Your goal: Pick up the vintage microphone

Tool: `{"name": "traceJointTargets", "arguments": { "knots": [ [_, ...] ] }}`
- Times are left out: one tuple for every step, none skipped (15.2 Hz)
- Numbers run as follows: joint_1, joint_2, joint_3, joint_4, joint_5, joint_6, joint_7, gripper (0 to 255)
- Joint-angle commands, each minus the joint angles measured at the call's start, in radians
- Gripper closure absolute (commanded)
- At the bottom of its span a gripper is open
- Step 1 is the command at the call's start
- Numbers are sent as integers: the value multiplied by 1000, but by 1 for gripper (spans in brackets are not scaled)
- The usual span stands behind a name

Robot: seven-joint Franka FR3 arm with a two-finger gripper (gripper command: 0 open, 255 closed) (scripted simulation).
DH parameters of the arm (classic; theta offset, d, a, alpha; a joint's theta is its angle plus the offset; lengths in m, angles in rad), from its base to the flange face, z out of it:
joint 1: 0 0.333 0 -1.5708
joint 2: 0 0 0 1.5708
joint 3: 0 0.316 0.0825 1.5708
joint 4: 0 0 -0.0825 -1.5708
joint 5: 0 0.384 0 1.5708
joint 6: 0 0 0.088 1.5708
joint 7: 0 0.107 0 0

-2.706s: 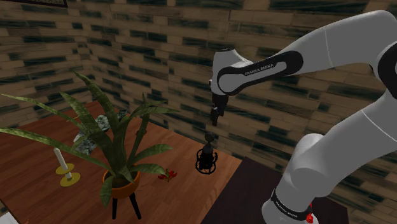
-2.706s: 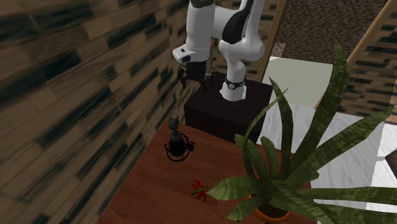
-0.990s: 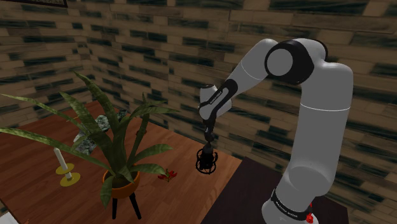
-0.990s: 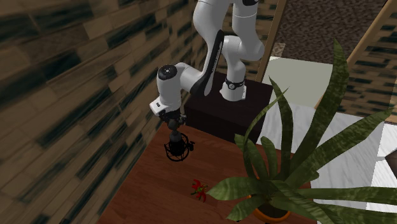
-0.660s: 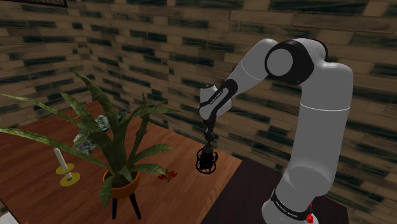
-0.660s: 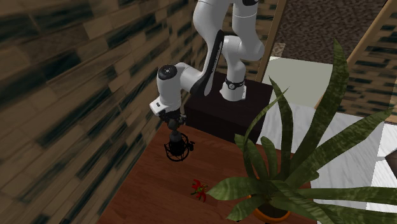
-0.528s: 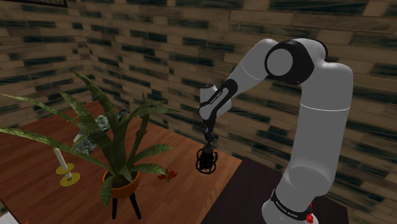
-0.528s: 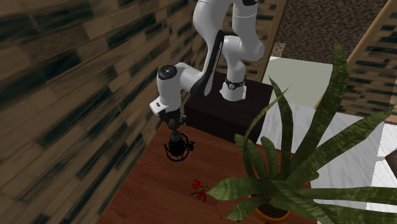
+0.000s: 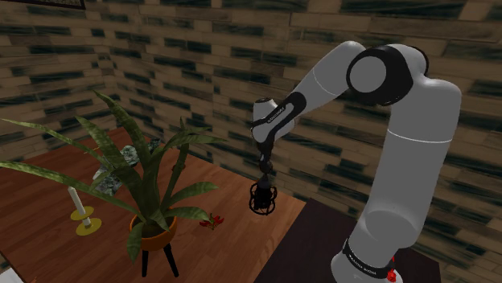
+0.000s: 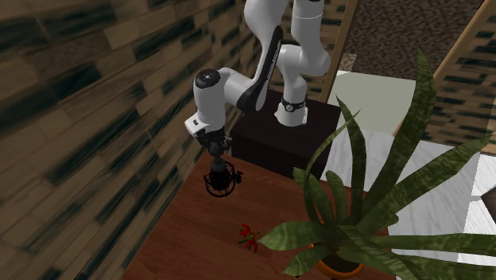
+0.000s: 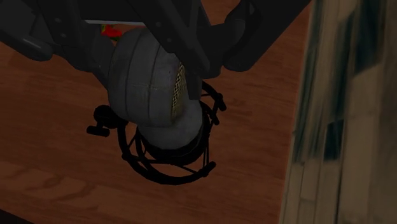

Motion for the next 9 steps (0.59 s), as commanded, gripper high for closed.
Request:
{"name": "traceJointTargets", "arguments": {
  "knots": [
    [0, -24, -2, 2, -4, -24, -2, 255],
    [1, -35, -2, 4, -5, -37, -2, 255],
    [1, -45, -2, 7, -6, -50, -3, 255],
    [2, -55, -2, 10, -7, -63, -3, 255],
    [2, -65, -2, 13, -8, -76, -4, 255],
    [3, -75, -2, 17, -9, -89, -4, 255],
    [3, -84, -2, 21, -10, -103, -5, 255],
    [3, -86, -2, 21, -10, -105, -5, 255],
    [3, -86, -2, 21, -10, -105, -5, 255]
  ]
}}
